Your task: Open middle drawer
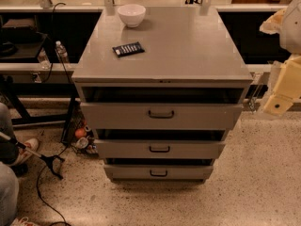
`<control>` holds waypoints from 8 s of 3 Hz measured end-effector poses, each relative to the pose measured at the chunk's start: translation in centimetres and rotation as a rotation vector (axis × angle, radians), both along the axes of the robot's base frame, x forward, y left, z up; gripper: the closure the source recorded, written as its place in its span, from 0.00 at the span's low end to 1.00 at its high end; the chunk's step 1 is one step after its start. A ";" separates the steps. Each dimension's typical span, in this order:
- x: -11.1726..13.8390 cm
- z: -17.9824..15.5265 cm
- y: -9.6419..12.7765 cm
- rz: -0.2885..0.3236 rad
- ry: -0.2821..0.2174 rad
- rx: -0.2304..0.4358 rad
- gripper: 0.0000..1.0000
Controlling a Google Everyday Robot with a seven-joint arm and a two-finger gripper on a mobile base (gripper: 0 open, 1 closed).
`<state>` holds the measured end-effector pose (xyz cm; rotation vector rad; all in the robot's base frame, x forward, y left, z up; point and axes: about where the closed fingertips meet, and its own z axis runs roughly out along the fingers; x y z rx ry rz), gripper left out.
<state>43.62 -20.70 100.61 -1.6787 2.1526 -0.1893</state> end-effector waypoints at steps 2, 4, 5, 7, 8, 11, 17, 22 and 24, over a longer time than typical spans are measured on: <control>0.5 -2.5 0.2 0.019 0.000 0.022 0.00; 2.7 -16.2 1.7 0.100 0.019 0.091 0.00; 3.6 -23.4 2.7 0.114 -0.009 0.134 0.00; 3.9 -26.5 1.2 0.124 -0.005 0.127 0.00; 4.6 -33.8 -1.1 0.162 0.031 0.136 0.00; 4.8 -49.4 -2.8 0.213 0.087 0.107 0.00; 17.2 -58.2 -0.3 0.234 -0.147 0.073 0.00; 19.9 -60.6 0.0 0.243 -0.089 0.120 0.85; 19.9 -60.2 0.0 0.243 -0.089 0.120 1.00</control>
Offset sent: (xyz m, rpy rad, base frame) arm 0.0293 0.0050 -0.1352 0.1177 0.0179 0.1012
